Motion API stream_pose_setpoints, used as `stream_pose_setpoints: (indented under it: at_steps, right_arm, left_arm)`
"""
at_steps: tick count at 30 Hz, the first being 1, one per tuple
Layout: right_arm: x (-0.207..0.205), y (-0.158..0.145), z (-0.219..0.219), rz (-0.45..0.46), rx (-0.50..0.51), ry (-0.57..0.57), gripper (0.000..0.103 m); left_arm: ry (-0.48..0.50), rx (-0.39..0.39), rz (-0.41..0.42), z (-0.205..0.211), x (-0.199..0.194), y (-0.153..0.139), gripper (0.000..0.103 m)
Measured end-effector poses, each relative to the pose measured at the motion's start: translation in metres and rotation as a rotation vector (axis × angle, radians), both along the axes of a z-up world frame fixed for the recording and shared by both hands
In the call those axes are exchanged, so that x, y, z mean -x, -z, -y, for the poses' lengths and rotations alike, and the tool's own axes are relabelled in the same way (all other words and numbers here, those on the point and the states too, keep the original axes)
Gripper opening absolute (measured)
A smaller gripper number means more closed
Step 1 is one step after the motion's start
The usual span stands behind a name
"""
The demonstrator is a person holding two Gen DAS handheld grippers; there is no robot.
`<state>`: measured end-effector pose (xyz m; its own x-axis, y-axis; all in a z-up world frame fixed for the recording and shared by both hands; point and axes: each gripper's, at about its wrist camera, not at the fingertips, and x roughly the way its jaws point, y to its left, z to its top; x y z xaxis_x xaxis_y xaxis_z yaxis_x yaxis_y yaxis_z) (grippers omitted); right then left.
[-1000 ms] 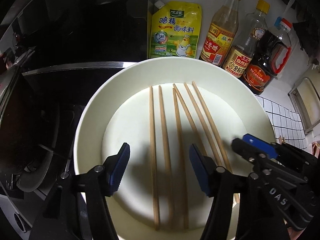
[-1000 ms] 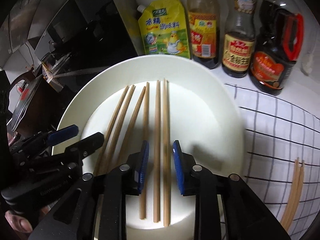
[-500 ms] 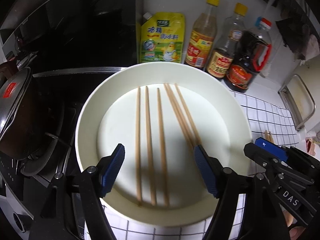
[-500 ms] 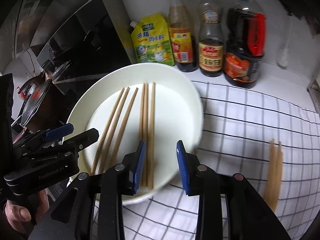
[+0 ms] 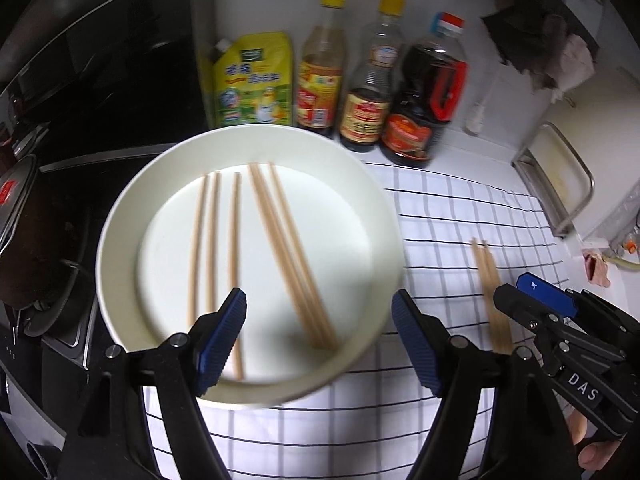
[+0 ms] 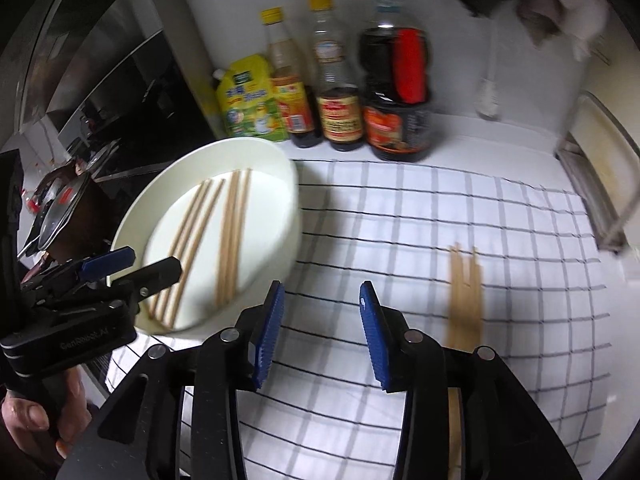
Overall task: Organize utensils
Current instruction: 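Lift both open tools out of the bowl back to the chopstick bundle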
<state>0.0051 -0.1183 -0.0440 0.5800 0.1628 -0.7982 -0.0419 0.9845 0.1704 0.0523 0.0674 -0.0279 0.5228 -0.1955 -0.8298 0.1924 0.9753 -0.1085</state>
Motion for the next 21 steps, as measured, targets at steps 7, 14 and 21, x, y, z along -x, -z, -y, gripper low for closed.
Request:
stream_pose_setpoints:
  at_steps: [7, 14, 21]
  right_arm:
    - [0.025, 0.013, 0.059, -0.032, 0.018, 0.098, 0.042]
    - [0.041, 0.035, 0.105, -0.063, 0.04, 0.165, 0.043]
    - [0.046, 0.062, 0.126, -0.1, 0.048, 0.172, 0.043]
  left_arm:
    - [0.064, 0.011, -0.017, 0.048, 0.012, 0.007, 0.076]
    - [0.13, 0.027, -0.039, 0.094, 0.024, 0.018, 0.078]
    - [0.156, 0.012, -0.068, 0.127, 0.025, 0.037, 0.079]
